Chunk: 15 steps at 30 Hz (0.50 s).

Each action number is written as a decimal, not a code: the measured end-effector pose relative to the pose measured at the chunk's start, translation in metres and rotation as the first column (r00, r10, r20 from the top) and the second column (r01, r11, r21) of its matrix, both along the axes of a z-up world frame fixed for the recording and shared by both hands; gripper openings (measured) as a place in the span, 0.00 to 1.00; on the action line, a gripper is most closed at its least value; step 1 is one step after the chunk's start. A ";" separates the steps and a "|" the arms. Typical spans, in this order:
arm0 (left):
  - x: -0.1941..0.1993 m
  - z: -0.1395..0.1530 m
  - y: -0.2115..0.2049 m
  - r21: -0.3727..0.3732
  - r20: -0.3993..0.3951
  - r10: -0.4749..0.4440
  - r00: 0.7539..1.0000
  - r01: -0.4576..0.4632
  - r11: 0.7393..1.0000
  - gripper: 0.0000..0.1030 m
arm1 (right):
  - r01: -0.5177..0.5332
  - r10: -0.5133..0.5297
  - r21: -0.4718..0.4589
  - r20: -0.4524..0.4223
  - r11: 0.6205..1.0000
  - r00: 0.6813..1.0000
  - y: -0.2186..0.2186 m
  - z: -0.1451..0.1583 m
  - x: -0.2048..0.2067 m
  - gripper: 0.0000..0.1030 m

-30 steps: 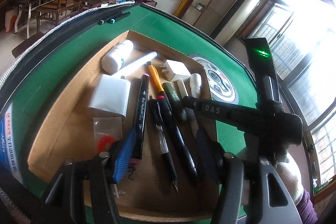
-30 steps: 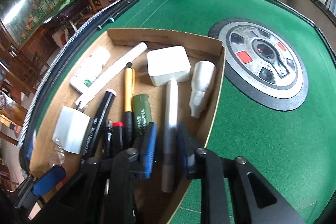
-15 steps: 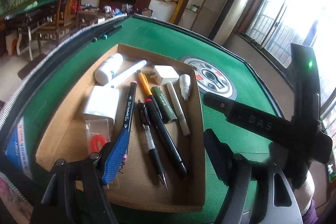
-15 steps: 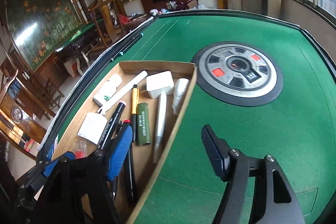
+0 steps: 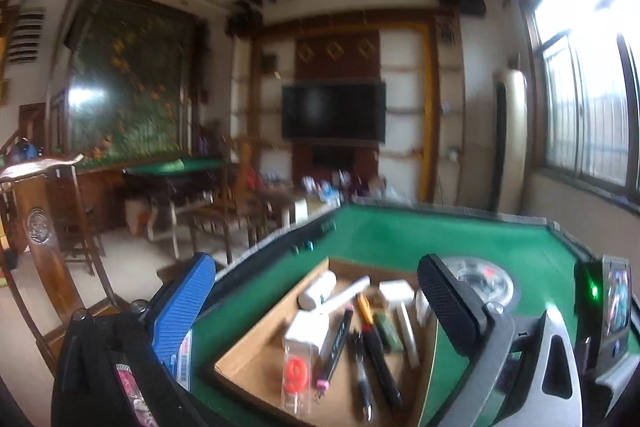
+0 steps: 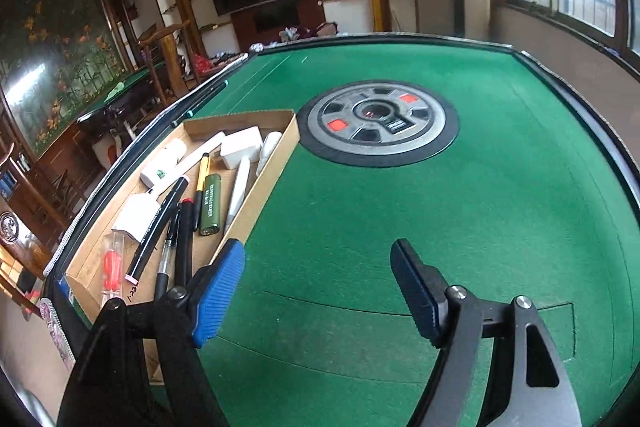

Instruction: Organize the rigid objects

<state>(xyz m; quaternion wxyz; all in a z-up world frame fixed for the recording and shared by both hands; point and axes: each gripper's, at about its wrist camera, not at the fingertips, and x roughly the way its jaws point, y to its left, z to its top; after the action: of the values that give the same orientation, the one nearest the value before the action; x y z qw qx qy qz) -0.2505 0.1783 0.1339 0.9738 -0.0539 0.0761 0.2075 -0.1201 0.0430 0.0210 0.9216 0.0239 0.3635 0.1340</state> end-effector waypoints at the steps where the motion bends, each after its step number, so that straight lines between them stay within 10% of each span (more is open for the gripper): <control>1: -0.004 0.000 0.000 -0.009 0.025 0.007 1.000 -0.007 1.000 0.99 | 0.004 -0.003 -0.005 0.020 1.000 1.000 -0.001 0.002 -0.005 0.74; 15: 0.035 -0.018 0.026 -0.150 -0.194 -0.057 0.979 0.027 0.988 0.99 | 0.058 -0.010 -0.172 0.270 0.983 0.963 0.015 0.013 -0.053 0.99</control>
<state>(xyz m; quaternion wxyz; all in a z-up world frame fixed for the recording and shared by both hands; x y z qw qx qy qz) -0.2157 0.2048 0.1157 0.9590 -0.1029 0.1886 0.1850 -0.1732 0.0580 0.0342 0.9628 -0.0708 0.2457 0.0870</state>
